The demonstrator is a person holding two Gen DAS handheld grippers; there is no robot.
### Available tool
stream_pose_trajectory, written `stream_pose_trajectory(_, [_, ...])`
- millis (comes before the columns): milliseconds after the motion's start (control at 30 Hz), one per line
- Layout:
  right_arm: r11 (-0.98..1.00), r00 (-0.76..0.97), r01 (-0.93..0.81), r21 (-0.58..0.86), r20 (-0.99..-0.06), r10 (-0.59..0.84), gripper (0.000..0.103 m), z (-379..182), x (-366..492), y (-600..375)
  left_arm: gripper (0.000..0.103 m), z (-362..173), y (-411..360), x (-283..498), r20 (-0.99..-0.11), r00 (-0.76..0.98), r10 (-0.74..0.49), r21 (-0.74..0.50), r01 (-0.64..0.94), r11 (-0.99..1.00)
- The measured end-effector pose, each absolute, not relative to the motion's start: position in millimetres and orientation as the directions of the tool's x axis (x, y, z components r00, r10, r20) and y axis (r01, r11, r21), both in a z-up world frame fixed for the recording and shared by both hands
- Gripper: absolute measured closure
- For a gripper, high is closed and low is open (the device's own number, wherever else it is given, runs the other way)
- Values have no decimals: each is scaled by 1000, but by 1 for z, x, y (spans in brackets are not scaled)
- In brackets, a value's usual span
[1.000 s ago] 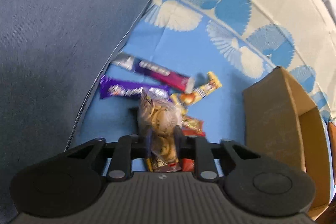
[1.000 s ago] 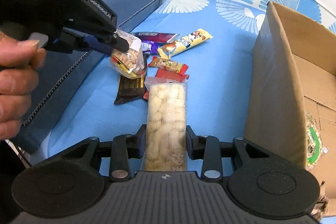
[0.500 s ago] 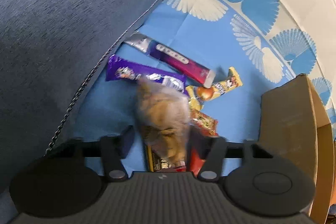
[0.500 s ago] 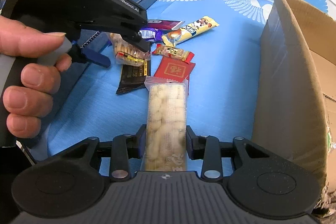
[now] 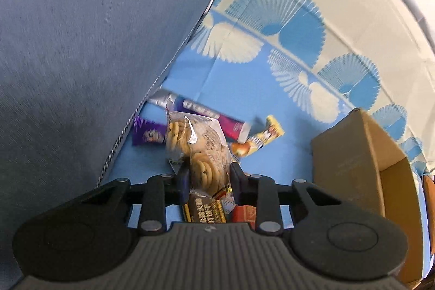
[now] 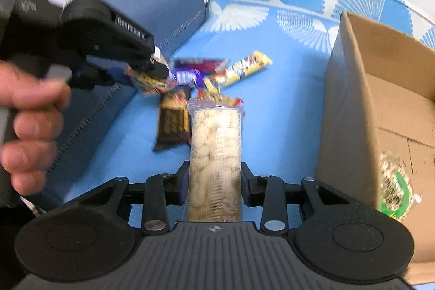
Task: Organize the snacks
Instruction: 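Lift both held snacks and carry them over the cardboard box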
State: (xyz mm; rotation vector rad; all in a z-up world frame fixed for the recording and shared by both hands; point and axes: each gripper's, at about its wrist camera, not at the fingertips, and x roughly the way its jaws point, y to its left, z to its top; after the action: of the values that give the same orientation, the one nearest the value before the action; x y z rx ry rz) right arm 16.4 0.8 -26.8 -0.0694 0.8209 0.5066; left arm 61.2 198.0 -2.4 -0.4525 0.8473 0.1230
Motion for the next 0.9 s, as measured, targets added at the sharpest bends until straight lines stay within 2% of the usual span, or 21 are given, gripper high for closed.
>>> stream_pose_trajectory(100, [873,612,-471,125,-666,425,65,2,17,-10,70,8,193,56,-715,696,-66,-324,-247,913])
stream_pose_trajectory(233, [867,708,-492,84,-540,455,65,44,14,-43,70,23,182,48,-668,743,-50,-293,-200,935])
stream_pose_trajectory(367, [886,785,-452,106,-425,451,65,50,12,-83,70,40,167,41,-609,791,-55,-270,-143,952])
stream_pose_trajectory(533, [909,808,-388,155,-418,416,65,43,14,-103,70,51,145,41,-559,825,-82,-264,-83,961])
stream_pose_trajectory(633, [920,835,-376,107,-390,387,65,46,16,-106,70,55,131,42,-534,839,-106,-268,-49,962])
stream_pose_trajectory(900, [958,874,-279,65,-397,282,65,43,28,-140,70,63,93,35,-456,872,-178,-260,60,964])
